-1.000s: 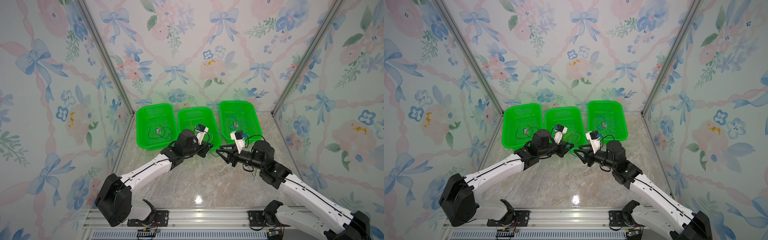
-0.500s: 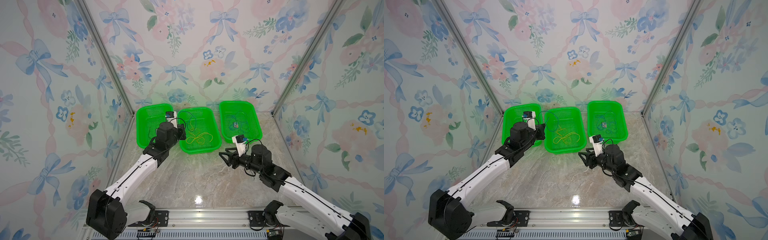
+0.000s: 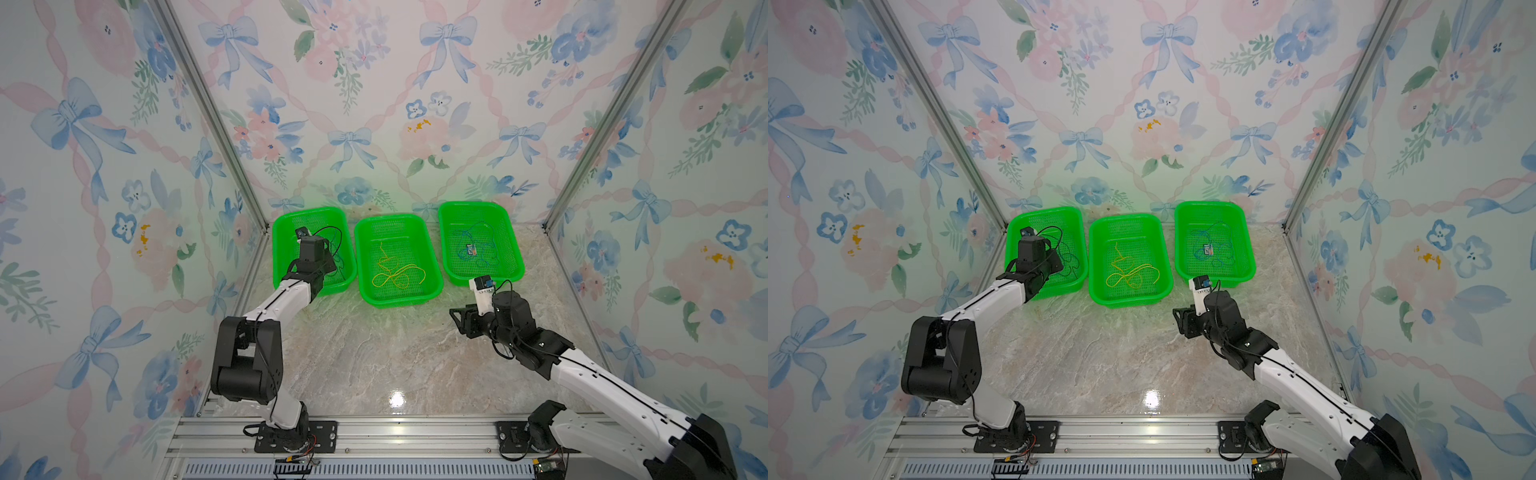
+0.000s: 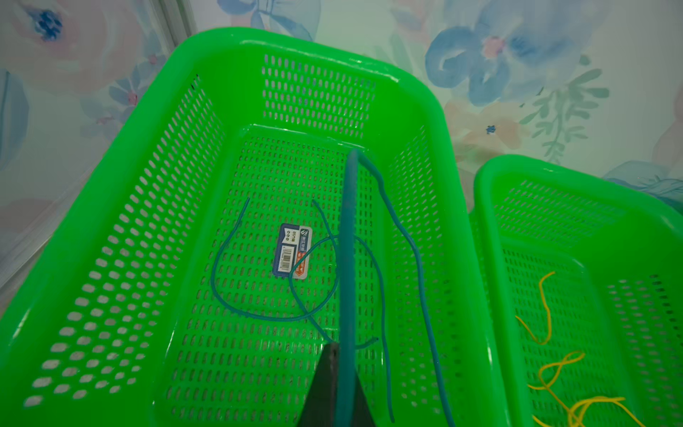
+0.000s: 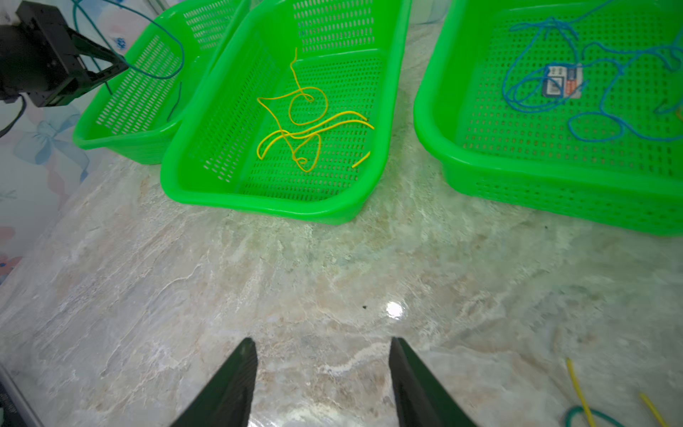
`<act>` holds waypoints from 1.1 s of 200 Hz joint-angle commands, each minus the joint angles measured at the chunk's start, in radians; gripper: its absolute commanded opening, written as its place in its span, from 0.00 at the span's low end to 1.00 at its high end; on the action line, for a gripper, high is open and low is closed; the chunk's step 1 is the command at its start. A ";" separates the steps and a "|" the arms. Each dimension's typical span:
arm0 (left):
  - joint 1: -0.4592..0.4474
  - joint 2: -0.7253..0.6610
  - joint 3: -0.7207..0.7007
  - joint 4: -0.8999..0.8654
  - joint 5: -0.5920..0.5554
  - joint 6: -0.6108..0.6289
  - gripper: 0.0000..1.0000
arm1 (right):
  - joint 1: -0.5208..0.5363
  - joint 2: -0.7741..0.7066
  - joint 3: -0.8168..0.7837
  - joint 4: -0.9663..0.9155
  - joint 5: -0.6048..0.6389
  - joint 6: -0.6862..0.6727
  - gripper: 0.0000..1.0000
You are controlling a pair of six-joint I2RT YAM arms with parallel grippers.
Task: Untangle and sort cables by color
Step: Place the cable in the bin, then pick up the cable at the center of the board.
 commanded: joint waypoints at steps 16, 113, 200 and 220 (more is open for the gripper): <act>0.036 0.134 0.048 -0.033 0.036 -0.038 0.09 | -0.172 0.074 0.064 -0.275 0.048 0.057 0.61; 0.036 0.038 0.044 -0.044 0.011 -0.040 0.65 | -0.382 0.209 0.027 -0.228 -0.045 0.076 0.51; -0.034 -0.338 -0.152 -0.043 -0.032 -0.097 0.75 | -0.388 0.526 0.081 -0.038 0.078 0.117 0.45; -0.103 -0.409 -0.212 -0.041 -0.085 -0.087 0.75 | -0.382 0.554 0.100 -0.025 0.083 0.113 0.41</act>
